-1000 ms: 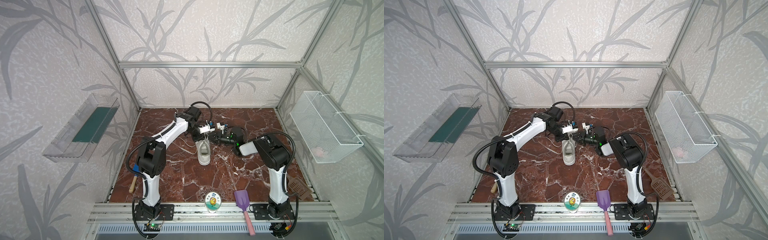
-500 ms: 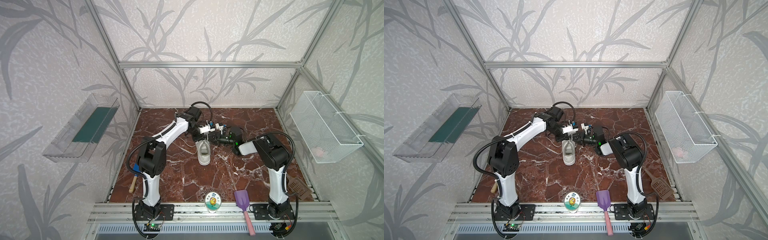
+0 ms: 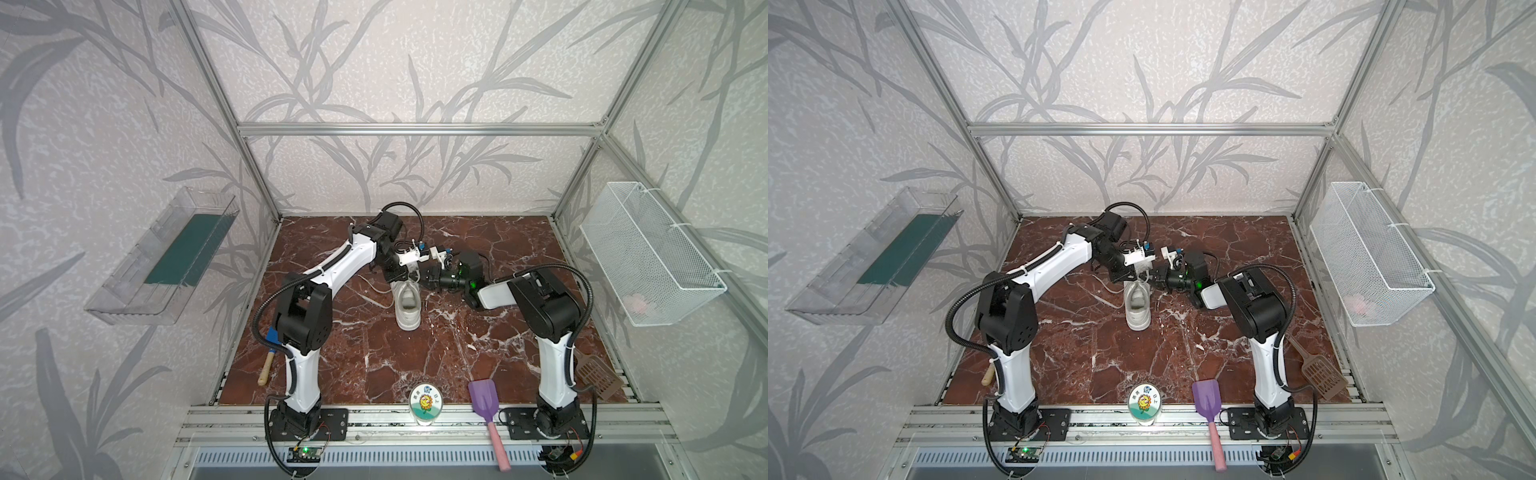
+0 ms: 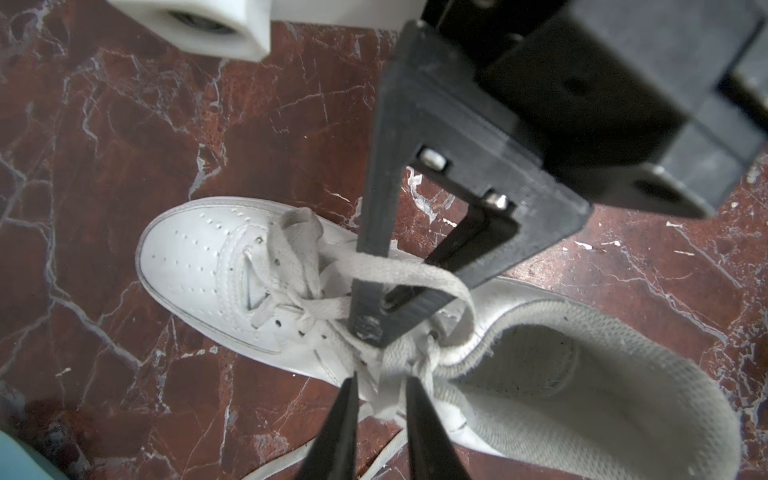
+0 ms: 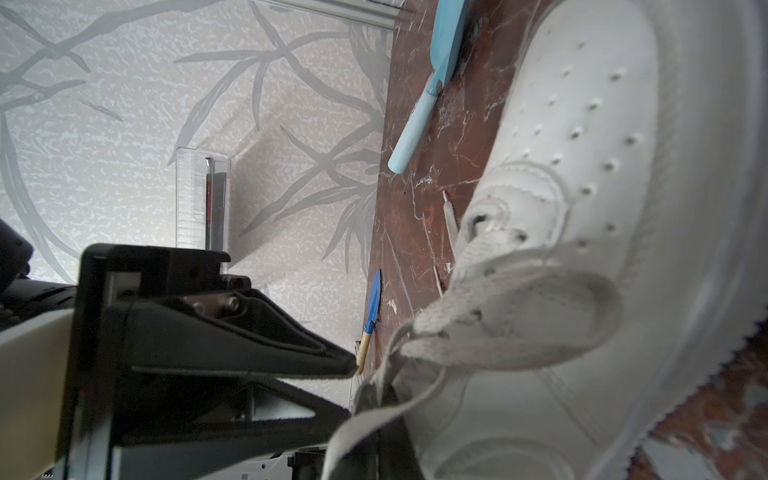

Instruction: Tie the shoes

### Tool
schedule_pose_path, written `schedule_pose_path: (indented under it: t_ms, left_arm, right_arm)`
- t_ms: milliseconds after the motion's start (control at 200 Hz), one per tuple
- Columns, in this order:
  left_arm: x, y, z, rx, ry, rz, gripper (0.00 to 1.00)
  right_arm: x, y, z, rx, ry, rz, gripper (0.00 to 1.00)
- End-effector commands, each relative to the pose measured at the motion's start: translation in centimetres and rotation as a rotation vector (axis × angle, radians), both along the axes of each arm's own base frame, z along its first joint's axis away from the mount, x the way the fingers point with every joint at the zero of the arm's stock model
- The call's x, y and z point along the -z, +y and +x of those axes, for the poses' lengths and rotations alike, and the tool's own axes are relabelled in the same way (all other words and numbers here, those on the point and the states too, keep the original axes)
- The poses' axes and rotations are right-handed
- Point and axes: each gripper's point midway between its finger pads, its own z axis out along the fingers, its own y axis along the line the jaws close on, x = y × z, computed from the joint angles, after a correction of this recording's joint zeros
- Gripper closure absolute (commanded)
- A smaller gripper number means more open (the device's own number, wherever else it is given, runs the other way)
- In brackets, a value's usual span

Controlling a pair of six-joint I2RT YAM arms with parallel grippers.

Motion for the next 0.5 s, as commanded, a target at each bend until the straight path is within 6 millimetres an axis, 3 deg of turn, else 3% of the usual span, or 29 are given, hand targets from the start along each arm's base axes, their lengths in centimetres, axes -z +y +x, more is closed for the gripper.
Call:
schedule_pose_path:
  t_ms: [0,345,495]
  left_arm:
    - [-3.1,0.3,0.6,-0.038,-0.043,-0.060,0.69]
    - [-7.6,1.5,4.7,-0.393,0.033,-0.454,0.62]
    - [-7.9,1.2,5.3,-0.484,0.098,-0.594,0.59]
  right_arm:
    - [-1.0,0.4,-0.5,-0.049,-0.065,-0.041,1.00]
    - [-2.3,0.6,-2.3,-0.204,-0.311,-0.244,1.00]
    - [-2.5,0.9,-3.3,-0.288,-0.442,-0.332,1.00]
